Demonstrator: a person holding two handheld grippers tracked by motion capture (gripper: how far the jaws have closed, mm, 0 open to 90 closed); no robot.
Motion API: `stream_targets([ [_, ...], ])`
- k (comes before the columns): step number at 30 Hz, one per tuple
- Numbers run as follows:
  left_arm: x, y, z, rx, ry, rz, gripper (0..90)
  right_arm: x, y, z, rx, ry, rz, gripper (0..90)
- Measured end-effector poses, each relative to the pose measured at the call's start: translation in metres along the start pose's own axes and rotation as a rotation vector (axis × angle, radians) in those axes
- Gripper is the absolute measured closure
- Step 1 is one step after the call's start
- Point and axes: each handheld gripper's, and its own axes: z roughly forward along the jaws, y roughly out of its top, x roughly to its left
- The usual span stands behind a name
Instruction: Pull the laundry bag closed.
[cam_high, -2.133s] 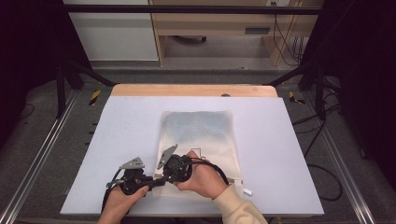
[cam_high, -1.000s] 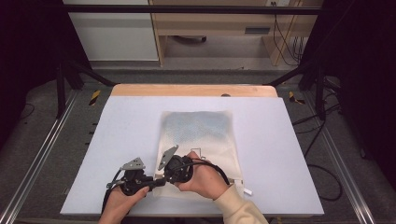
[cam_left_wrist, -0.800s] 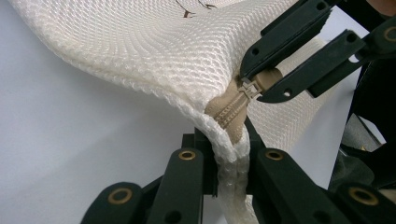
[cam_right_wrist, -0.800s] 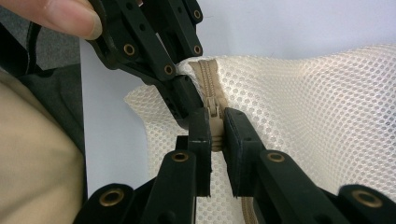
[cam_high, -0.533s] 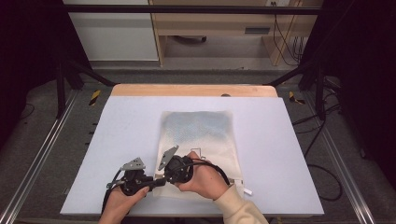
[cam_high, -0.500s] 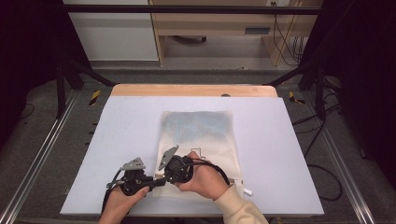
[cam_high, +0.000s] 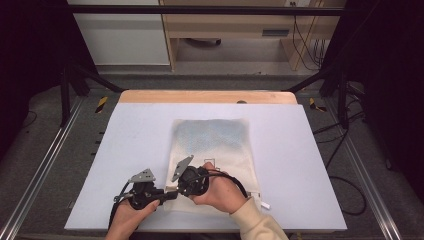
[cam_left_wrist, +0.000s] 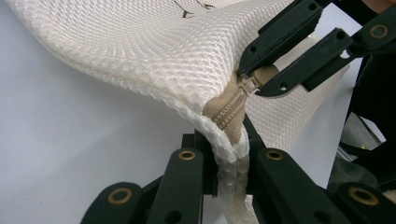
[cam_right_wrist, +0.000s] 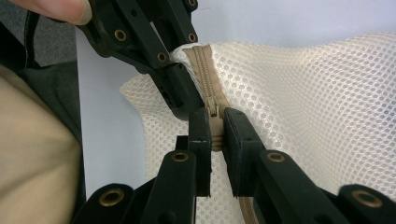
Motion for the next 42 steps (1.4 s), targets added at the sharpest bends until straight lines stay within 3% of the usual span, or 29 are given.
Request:
stream_targets([
  [10,-0.0008,0.0001,0.0,0.005,0.001,0.01,83.3,-0.0008,-0.004,0.0,-0.001,0.002,0.019,81.9],
  [23,-0.0016,0.0018,-0.0012,0.004,0.003,0.014,83.3,0.0011,-0.004,-0.0025,-0.001,-0.015,-0.006,81.8],
  [42,-0.0032,0.002,-0.0015,-0.005,-0.004,0.017,83.4,-0.0005,-0.0075,-0.0059,0.002,-0.009,0.008,81.9],
])
